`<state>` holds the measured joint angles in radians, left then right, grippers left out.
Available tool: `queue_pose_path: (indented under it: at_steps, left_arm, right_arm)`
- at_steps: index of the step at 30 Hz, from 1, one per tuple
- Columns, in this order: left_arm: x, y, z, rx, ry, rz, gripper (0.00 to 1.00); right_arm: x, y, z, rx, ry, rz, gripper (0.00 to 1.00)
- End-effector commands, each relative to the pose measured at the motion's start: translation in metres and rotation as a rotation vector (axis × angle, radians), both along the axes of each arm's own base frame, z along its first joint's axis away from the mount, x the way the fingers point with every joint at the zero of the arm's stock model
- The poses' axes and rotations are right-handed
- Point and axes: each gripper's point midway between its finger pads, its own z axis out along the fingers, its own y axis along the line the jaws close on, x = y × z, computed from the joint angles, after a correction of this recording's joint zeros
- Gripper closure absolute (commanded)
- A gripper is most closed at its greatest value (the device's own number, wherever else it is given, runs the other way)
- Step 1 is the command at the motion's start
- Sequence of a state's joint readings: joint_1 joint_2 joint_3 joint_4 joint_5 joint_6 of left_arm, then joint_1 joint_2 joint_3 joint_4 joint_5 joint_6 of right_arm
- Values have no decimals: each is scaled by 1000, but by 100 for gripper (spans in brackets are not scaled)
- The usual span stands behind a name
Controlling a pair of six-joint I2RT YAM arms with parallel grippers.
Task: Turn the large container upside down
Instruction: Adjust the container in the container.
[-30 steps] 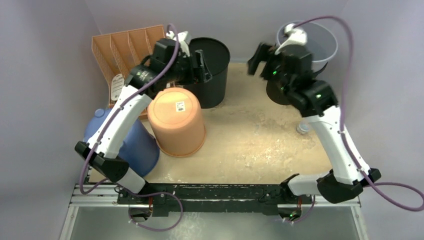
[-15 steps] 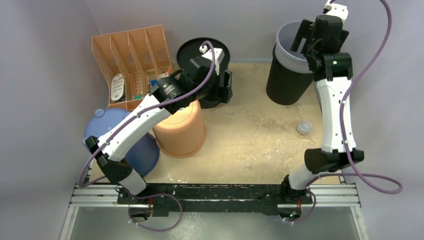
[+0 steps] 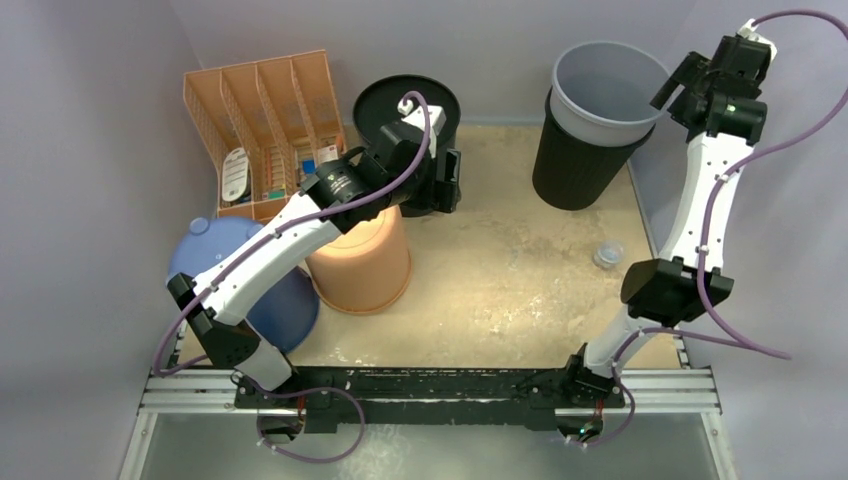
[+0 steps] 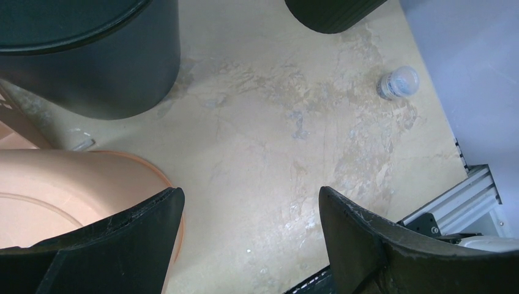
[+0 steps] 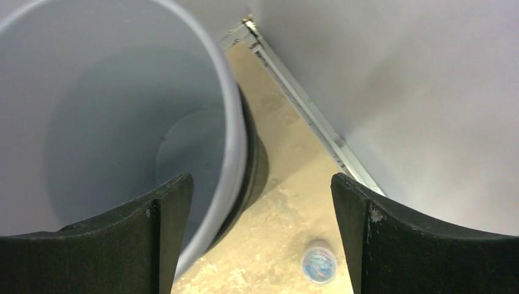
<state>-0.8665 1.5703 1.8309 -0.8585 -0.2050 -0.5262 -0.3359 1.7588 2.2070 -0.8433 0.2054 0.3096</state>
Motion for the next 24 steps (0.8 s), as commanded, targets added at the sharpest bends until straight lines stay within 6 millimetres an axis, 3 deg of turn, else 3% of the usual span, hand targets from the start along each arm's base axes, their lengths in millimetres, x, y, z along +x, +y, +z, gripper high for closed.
queue_pose_path:
  at_steps: [1, 5, 10, 18, 20, 23, 24]
  left_arm:
    - [0, -2, 26, -70, -72, -14, 19]
    - [-1, -6, 22, -73, -65, -26, 18]
    - [-1, -4, 21, -68, -65, -24, 18]
    - [0, -1, 28, -78, -83, -9, 18]
    - [2, 1, 33, -81, -98, 2, 18]
    - [3, 0, 38, -92, -109, -1, 18]
    - [3, -2, 39, -98, -110, -4, 18]
  right_arm:
    - [20, 18, 23, 46, -103, 107, 17]
    - [31, 23, 22, 63, -118, 147, 18]
    - [44, 24, 5, 91, -91, 169, 25]
    - [51, 20, 8, 83, -123, 161, 64]
    - [50, 24, 20, 83, -151, 178, 77]
    - [44, 32, 54, 69, -235, 204, 100]
    - [41, 34, 65, 63, -265, 212, 100]
